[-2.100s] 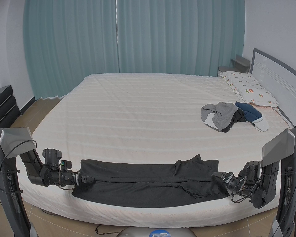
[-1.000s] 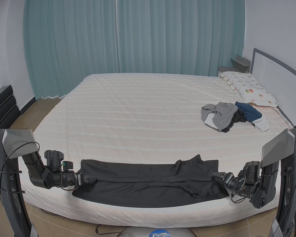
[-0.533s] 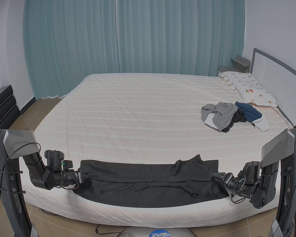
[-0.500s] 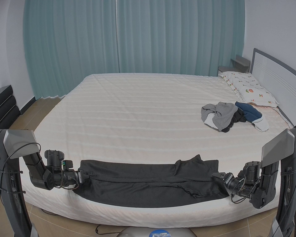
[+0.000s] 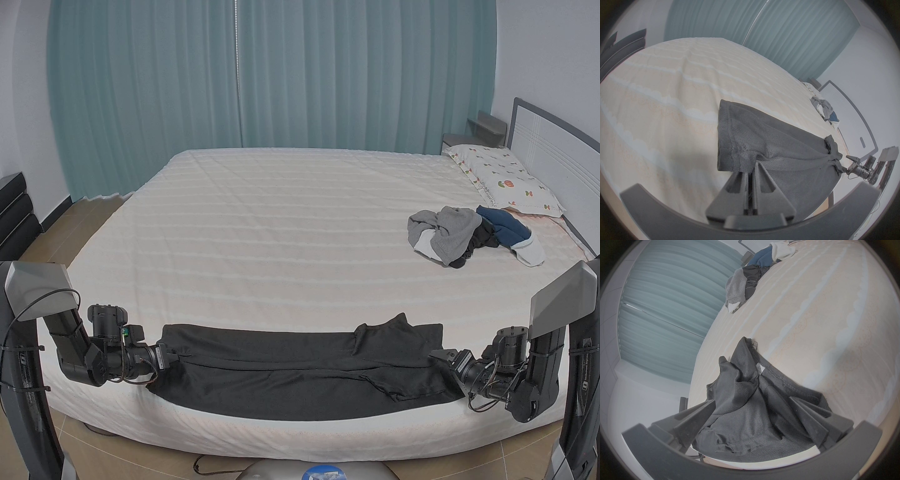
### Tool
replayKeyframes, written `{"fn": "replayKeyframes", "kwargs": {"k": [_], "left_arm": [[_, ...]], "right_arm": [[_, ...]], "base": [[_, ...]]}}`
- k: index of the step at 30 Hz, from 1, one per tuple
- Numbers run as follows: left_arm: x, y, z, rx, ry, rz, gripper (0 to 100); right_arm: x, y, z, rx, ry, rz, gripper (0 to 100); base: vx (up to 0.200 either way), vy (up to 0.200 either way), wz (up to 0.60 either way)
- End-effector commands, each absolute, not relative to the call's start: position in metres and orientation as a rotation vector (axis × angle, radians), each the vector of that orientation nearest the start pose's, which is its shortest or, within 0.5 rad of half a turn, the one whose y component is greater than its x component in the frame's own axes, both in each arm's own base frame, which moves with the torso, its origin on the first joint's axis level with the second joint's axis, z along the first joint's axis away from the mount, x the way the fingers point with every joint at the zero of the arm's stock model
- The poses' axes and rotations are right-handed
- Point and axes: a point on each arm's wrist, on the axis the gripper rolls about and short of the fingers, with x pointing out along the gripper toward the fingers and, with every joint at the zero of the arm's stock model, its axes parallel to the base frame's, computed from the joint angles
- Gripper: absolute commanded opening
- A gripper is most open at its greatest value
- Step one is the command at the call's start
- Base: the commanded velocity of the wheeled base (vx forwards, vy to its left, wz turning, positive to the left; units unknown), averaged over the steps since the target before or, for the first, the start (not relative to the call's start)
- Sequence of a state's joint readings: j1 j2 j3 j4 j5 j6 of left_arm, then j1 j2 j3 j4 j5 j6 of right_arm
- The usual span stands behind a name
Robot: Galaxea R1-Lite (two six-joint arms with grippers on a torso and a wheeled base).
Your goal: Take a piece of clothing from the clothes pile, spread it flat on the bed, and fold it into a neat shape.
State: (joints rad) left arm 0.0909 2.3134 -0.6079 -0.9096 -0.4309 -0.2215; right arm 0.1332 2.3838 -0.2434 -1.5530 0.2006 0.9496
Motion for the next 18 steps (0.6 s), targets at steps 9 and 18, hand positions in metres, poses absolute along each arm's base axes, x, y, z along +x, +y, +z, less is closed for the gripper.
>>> {"fn": "replayKeyframes", "kwargs": {"k": [9,18], "left_arm": [[0.327,0.019,-0.031,-0.431,0.794,-0.236,0],[0.342,0.011,-0.019,-0.551,0.711,-0.214,0]], "right_arm": [[0.270,0.041,-0.038,0.933,0.690,0.025,100],[0.270,0.041,-0.038,0.934,0.690,0.025,100]], "base": [[-0.133,0.000,0.00],[0.000,0.000,0.00]]}}
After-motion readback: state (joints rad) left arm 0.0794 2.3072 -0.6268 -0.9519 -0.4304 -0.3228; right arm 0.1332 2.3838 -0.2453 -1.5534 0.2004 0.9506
